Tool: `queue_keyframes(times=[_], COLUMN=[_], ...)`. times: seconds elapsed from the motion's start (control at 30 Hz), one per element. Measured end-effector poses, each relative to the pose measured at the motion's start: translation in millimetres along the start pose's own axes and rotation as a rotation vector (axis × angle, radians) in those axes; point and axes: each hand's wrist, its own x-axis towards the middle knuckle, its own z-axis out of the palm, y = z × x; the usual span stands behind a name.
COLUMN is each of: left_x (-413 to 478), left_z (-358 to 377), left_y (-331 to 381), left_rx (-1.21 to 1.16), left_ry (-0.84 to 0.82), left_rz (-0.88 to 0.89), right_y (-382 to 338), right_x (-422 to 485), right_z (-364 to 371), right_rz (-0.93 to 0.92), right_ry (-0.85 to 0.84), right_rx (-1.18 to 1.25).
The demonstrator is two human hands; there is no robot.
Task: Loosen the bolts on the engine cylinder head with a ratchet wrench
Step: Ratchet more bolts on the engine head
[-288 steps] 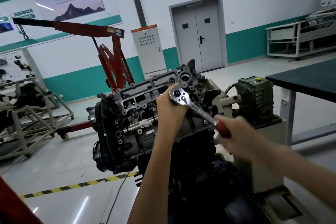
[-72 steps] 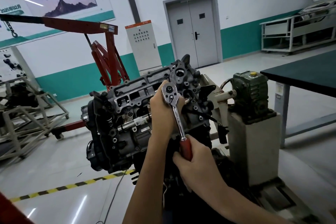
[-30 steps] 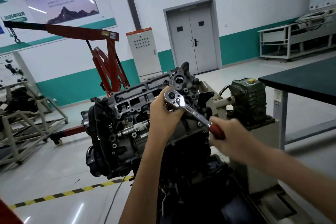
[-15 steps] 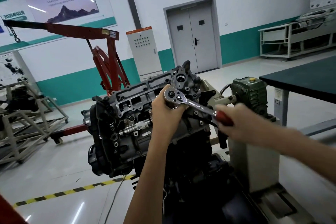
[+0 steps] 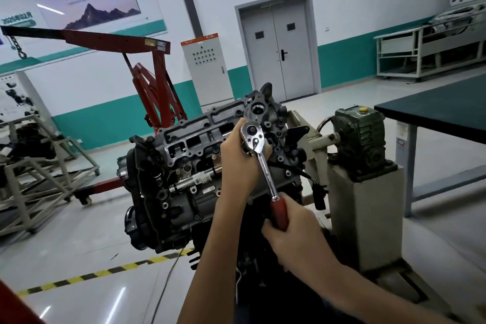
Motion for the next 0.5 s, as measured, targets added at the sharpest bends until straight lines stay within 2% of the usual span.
queue_keyframes(times=[0.1, 0.37, 0.43, 0.5], left_x=[0, 5, 5, 5], left_z=[-2, -1, -4, -6], left_y=[1, 1, 2, 2], left_rx=[-0.043, -0.102, -0.096, -0.074], left_ry=[-0.001, -0.007, -0.029, -0.043], left_rz=[-0.016, -0.074, -0.087, -0.075], right_y=[-1, -9, -21, -23], right_x=[-1, 82, 105, 111], right_z=[10, -125, -139, -139], right_rz=[0.000, -0.329, -0.438, -0.456], right_ry=[-0.022, -0.229, -0.212, -0.183], right_rx=[0.031, -0.846, -0.986, -1.013])
